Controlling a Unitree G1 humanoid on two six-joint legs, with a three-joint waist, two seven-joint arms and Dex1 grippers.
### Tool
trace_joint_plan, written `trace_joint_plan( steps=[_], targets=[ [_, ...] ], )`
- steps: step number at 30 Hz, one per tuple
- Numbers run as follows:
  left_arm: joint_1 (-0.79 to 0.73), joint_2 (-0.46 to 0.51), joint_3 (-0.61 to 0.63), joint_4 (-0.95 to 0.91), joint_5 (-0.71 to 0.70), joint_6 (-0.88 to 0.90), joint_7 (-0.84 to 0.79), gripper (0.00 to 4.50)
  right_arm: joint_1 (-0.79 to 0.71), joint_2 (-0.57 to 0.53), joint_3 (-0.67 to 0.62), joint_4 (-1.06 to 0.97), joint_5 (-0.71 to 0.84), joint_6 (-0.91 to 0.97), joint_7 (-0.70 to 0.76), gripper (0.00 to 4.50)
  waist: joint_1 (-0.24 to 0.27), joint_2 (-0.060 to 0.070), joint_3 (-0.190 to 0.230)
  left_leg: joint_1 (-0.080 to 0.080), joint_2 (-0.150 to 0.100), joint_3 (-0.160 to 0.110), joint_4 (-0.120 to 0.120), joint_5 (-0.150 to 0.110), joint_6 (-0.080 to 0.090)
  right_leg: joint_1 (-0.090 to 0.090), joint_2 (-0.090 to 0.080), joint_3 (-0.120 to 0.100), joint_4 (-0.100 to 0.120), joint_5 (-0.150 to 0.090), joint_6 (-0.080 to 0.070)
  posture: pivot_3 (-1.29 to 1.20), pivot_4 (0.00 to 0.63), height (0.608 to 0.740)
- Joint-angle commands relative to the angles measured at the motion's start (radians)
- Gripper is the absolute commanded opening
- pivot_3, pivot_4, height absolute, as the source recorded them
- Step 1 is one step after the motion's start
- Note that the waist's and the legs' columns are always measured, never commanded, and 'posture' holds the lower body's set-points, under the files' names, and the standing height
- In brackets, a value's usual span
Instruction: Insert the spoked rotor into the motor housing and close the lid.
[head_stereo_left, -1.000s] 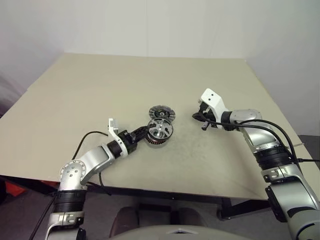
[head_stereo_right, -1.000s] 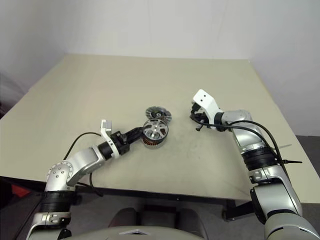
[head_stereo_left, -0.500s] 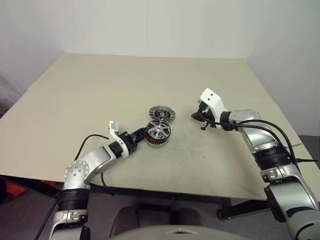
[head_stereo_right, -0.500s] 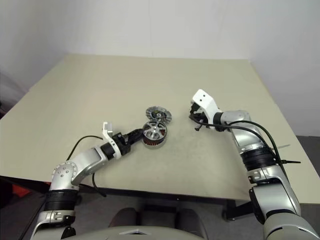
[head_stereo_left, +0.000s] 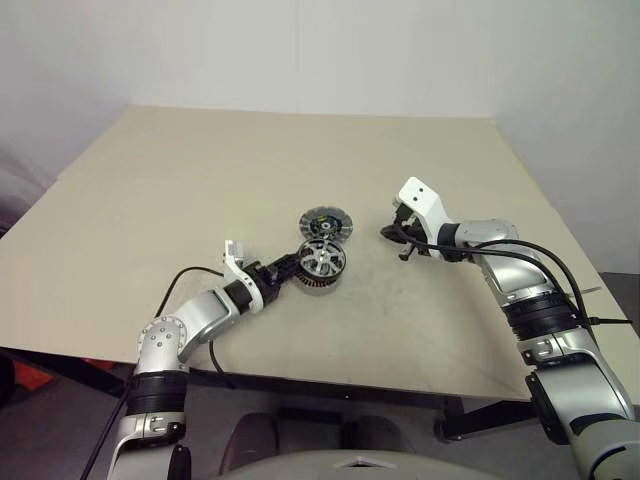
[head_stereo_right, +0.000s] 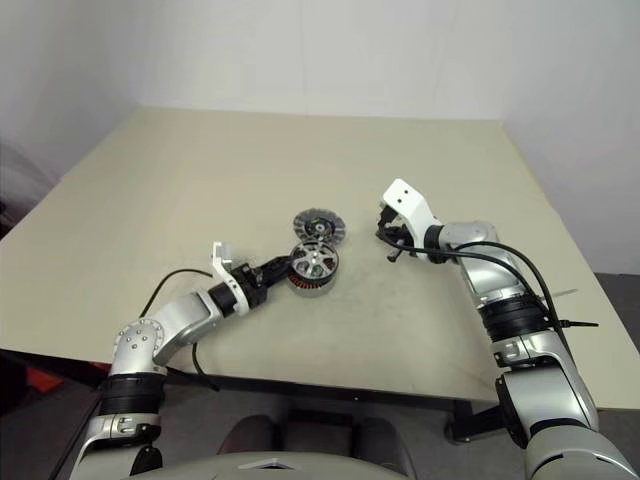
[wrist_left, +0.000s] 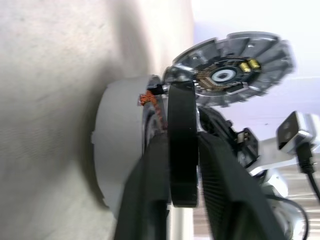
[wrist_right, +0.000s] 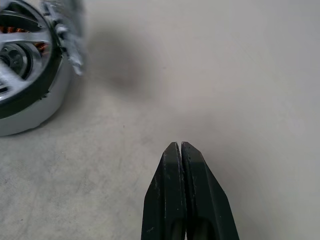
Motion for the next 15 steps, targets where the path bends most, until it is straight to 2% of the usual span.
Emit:
trace_joint_plan(
  steps=[1,3,15],
  targets=[
    [0.0,0.002,0.018,-0.054,-0.015,0.018,-0.006,2.38,-0.009,0.003,-0.032,-0.041,0.013,-0.013,-0.007,0.0,0.0,0.0,0.0,0.0,0.0,0.0,0.0,0.0,0.0,0.0,0.0,0.0,0.0,0.0,0.0,0.0,0.0,0.74],
    [0.014,0.004,0.026,-0.072,-0.031,0.025,0.002,2.99,-0.008,0.004,-0.032,-0.041,0.014,-0.014,-0.007,0.0,0.0,0.0,0.0,0.0,0.0,0.0,0.0,0.0,0.0,0.0,0.0,0.0,0.0,0.0,0.0,0.0,0.0,0.74],
    [0.168,0.085,0.053,-0.264,-0.15,0.028,0.019,2.99,-0.003,0.008,-0.032,-0.041,0.022,-0.023,0.006,0.0,-0.003,0.0,0.0,0.0,0.0,0.0,0.0,0.0,0.0,0.0,0.0,0.0,0.0,0.0,0.0,0.0,0.0,0.74]
  ],
)
